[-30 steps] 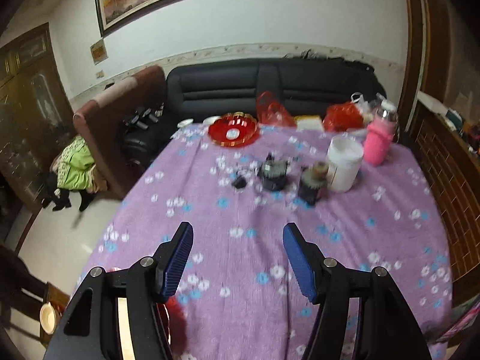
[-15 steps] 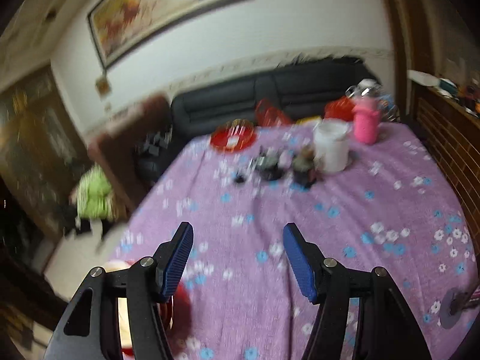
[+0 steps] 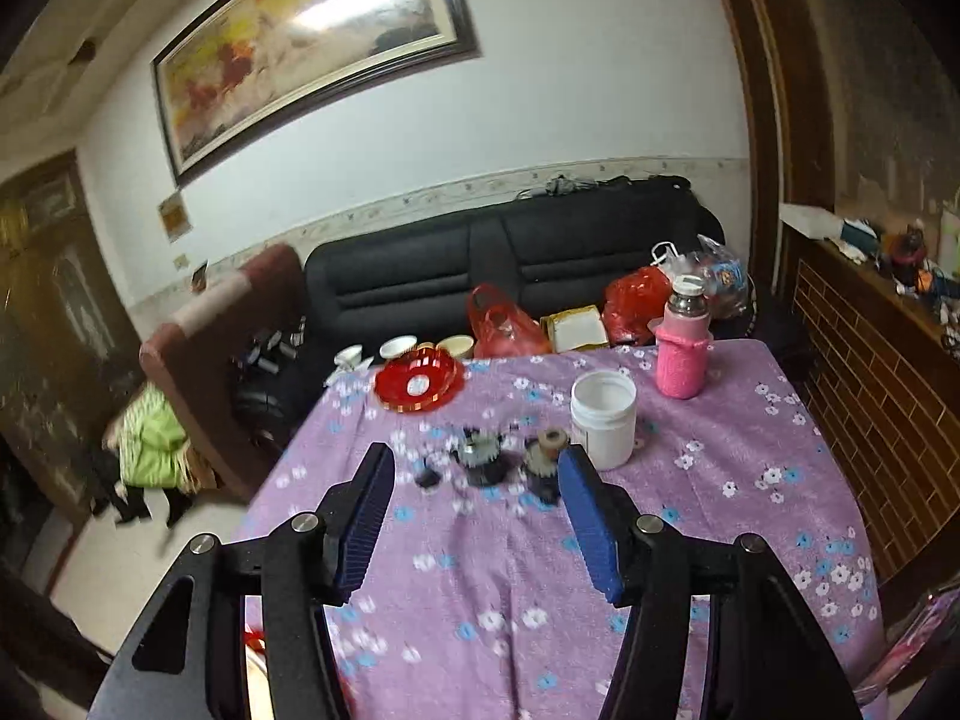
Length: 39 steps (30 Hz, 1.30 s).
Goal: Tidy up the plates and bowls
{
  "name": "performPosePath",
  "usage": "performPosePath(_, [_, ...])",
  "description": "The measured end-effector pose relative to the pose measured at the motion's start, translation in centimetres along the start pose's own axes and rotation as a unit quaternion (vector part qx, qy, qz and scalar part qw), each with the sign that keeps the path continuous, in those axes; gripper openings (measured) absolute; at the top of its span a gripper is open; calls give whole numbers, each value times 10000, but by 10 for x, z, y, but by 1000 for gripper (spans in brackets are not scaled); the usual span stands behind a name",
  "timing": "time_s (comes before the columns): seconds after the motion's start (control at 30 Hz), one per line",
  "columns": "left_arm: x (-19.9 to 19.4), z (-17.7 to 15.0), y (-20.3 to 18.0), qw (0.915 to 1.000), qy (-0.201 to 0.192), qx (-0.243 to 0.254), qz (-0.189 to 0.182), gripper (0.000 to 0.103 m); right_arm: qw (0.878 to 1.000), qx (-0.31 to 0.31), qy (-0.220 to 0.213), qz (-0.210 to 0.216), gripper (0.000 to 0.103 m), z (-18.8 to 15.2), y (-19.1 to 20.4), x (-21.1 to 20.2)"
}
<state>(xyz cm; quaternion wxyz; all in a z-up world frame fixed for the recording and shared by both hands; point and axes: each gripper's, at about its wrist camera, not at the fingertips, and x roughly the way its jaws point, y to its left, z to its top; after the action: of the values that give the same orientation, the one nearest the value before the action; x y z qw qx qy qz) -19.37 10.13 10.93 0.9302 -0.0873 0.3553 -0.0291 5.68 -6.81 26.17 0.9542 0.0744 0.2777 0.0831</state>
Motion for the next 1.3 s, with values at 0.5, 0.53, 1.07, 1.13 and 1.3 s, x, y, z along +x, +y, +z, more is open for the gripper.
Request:
performPosePath(0.5, [13,-8,-5,9998,193,13,-78,73,9984,-254,-34,498,51,17,22,-17])
performPosePath(0.53, [10,-8,-4,9998,161,51,-69,73,9992,-217,12,331,49,27,24,-18])
performPosePath(1.07, [27,-20,-1,9995,314,16,-23,73,9893,23,1454,141,49,-278,-86,-37])
performPosePath(1.13, [28,-20,-4,9995,324,48,-23,73,9877,309,1523,196,49,-297,-102,-41])
performPosePath(1.3, [31,-22,-10,9993,366,59,-37,73,9889,315,1450,33,49,-316,-110,-52])
